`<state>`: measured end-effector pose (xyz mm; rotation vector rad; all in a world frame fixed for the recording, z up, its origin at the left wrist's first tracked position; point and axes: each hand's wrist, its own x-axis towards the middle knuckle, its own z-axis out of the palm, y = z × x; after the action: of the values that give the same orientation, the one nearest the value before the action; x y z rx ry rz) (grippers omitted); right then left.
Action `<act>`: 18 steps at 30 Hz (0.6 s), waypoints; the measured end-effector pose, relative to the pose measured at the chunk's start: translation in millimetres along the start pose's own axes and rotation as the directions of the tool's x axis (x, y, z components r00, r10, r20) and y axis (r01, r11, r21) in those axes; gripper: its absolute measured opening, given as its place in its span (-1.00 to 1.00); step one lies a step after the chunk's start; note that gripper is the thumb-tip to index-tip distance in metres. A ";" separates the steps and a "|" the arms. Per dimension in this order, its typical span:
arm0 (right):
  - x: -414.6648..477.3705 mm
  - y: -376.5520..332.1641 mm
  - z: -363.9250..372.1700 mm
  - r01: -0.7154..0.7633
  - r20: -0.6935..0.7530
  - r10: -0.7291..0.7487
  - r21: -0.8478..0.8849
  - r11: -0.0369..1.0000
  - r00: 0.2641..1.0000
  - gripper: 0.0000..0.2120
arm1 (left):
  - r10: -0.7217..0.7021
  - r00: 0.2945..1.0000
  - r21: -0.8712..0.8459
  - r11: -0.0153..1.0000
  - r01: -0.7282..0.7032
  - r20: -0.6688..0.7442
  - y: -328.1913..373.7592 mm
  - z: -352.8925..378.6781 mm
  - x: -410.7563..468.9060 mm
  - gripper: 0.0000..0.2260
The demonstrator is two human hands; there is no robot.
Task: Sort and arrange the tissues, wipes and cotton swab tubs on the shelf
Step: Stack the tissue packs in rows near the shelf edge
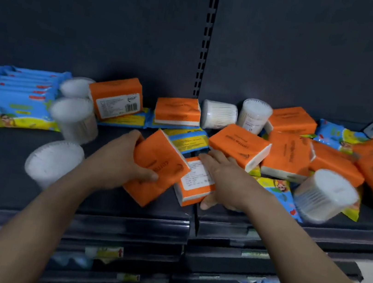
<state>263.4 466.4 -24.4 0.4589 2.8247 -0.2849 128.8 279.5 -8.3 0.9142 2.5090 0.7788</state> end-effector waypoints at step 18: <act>-20.9 6.6 -44.1 0.028 -0.015 -0.044 0.946 0.323 0.999 -0.82 | -0.106 0.819 -0.195 0.981 -0.007 -0.564 42.0 -14.9 -94.7 -0.57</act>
<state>274.7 476.8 22.3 0.5686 2.2867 -2.0158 210.2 237.1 42.0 0.6009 2.8668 1.4270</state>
